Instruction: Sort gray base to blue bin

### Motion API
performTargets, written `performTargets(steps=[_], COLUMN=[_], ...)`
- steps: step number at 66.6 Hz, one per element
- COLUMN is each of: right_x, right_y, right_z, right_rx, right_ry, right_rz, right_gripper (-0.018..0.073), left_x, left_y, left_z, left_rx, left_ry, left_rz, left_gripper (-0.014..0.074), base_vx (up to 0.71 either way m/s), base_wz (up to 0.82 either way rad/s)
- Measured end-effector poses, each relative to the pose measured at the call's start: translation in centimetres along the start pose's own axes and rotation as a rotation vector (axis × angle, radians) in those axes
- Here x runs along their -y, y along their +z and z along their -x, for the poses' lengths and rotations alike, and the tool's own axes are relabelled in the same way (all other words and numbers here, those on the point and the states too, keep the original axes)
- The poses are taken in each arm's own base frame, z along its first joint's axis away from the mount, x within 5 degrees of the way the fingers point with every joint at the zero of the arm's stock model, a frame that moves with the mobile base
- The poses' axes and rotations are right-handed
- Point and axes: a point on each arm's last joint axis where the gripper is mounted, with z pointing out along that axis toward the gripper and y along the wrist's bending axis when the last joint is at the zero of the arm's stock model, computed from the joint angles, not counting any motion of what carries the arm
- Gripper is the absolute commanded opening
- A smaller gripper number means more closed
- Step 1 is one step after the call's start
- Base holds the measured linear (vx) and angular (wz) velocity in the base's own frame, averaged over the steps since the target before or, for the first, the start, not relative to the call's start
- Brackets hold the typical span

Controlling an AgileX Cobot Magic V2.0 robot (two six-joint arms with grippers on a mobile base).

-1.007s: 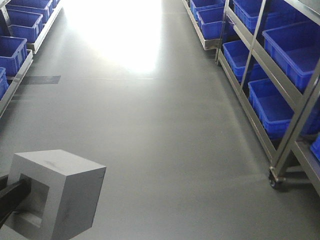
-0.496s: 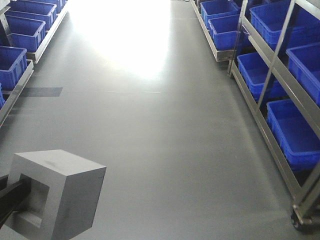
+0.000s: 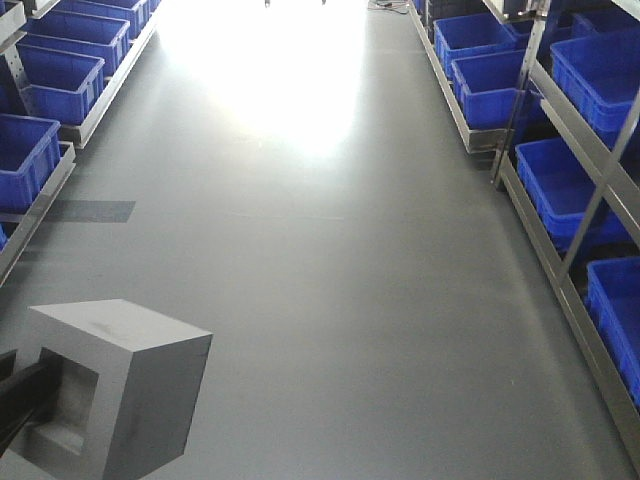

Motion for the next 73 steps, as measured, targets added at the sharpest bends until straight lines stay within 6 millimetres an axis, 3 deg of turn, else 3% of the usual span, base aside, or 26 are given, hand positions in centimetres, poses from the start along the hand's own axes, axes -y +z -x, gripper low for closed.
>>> performTargets(steps=[73], right_x=[0.00], right_y=[0.00], right_z=[0.00], right_rx=[0.000], right_ry=[0.000], right_rz=[0.000], right_gripper=[-0.0005], left_x=[0.00], left_y=[0.00], left_z=[0.00], left_rx=[0.000], left_ry=[0.000], left_rz=[0.000], left_gripper=[-0.0007], base_vx=[0.50], base_wz=[0.00])
